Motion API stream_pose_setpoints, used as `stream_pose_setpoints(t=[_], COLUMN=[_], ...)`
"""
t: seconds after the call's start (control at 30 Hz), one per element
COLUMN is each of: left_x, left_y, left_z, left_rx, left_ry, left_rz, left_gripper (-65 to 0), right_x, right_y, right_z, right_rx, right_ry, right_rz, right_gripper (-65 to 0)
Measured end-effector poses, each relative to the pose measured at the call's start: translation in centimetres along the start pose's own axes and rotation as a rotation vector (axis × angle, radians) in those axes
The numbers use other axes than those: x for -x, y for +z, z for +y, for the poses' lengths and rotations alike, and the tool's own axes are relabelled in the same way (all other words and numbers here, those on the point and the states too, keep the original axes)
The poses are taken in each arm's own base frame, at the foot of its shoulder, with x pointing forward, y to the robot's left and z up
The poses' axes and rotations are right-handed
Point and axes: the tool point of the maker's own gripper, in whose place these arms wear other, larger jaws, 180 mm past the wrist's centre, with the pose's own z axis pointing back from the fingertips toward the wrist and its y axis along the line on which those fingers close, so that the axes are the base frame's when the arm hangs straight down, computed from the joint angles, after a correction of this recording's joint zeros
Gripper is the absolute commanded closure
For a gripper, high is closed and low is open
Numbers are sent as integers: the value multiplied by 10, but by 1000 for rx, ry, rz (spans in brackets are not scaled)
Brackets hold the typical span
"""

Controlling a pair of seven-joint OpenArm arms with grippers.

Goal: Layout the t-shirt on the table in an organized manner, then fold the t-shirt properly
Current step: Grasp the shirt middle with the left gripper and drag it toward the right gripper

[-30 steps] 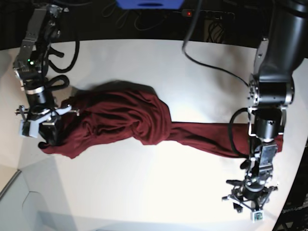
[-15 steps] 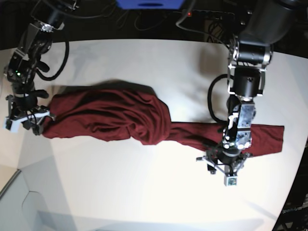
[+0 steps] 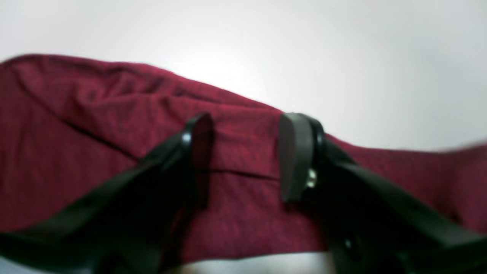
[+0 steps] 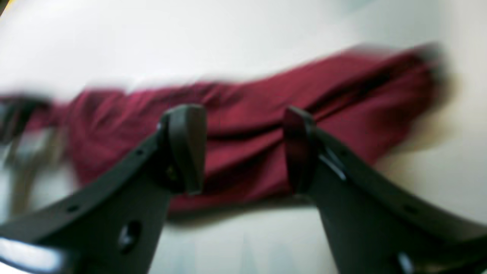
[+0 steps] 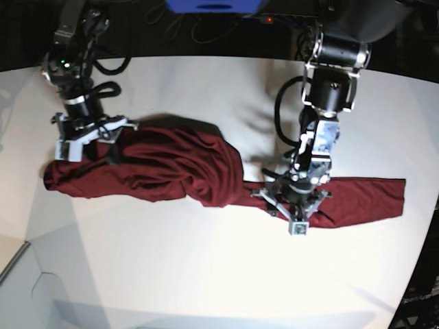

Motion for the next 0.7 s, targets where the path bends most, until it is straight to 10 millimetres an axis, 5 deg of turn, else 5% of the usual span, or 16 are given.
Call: stream_pose_setpoints(t=[0.13,0.33,0.47,0.57,0.63,0.7], left_x=[-7,-33,-78,-124,-135,-124], left_y=[-11,-19,-21,-11,-2,8], left_z=[40,66,68,61,58,56], left_rx=[-60,-124,-126,-109,-100,-95], left_ry=[-14,-13,-11,-19,-29,-38], left_rz=[-94,-86,-149,-226,-229,-216], left_gripper=[-280,-280,-278,-278,-278,-278], right_x=[25,75,120,119,116,114], right_y=[1,-5,-13,-21,-26,-29], right_z=[51,82,82,81,81,80], right_rx=[-137,-239,-247,-244,-245,-245], right_ry=[16,22,6,3,3,12], right_rz=[62,202,316,313,305,306], right_gripper=[-327,-329,-332,-332,-333,-333])
